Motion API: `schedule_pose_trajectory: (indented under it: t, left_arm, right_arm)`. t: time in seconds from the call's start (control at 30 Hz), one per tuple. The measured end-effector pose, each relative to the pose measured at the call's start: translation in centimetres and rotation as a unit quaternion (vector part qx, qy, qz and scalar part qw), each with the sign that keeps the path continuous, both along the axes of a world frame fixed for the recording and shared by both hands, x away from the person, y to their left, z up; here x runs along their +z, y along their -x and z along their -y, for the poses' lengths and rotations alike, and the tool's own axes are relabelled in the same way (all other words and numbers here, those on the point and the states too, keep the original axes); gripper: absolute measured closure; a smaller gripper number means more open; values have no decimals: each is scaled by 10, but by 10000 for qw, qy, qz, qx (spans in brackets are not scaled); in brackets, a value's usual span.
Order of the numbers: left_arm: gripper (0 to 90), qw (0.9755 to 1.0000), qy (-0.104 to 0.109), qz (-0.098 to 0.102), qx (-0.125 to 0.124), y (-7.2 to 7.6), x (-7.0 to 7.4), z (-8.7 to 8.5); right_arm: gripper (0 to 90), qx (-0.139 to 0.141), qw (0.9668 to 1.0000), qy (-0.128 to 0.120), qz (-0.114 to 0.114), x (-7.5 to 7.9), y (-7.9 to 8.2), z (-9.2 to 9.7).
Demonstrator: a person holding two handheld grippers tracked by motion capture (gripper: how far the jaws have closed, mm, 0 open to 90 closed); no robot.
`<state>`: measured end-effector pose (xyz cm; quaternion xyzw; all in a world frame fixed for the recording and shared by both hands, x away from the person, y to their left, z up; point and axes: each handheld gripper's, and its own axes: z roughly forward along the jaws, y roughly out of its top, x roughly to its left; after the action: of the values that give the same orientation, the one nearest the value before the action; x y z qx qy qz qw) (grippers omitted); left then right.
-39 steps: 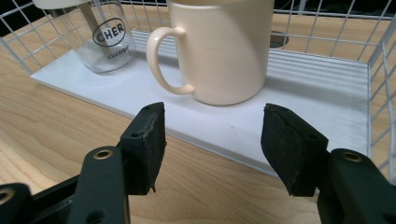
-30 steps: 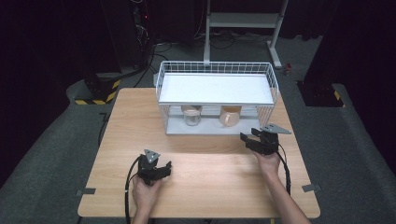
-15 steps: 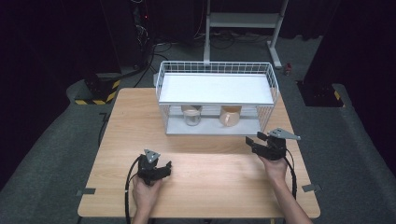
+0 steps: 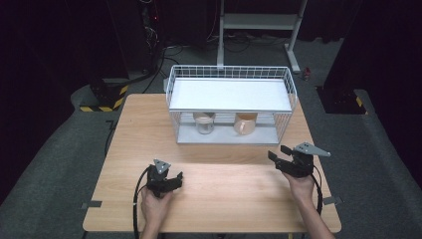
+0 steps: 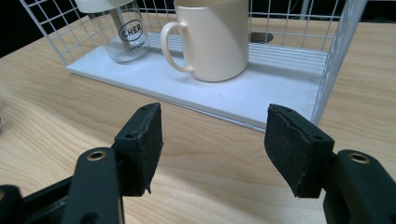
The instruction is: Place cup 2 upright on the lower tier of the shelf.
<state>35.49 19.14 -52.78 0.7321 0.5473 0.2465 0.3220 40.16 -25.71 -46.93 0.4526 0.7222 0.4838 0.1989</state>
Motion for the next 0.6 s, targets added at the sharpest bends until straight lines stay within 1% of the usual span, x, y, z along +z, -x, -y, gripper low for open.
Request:
schedule_pose_trajectory:
  t: [0.17,0.2,0.37,0.6]
  left_arm:
    - [235,10000,-1,-1,-1,0,0,0]
    - [235,10000,0,-1,0,0,0,0]
    - [235,10000,-1,-2,-1,0,0,0]
    - [235,10000,-2,-2,-1,0,0,0]
  right_arm:
    - [373,4,10000,-51,-10,-2,6,4]
    - [372,9,10000,-91,-31,-3,7,5]
    - [369,17,9999,-137,-40,-5,12,6]
    - [369,-14,10000,-92,-31,-9,19,8]
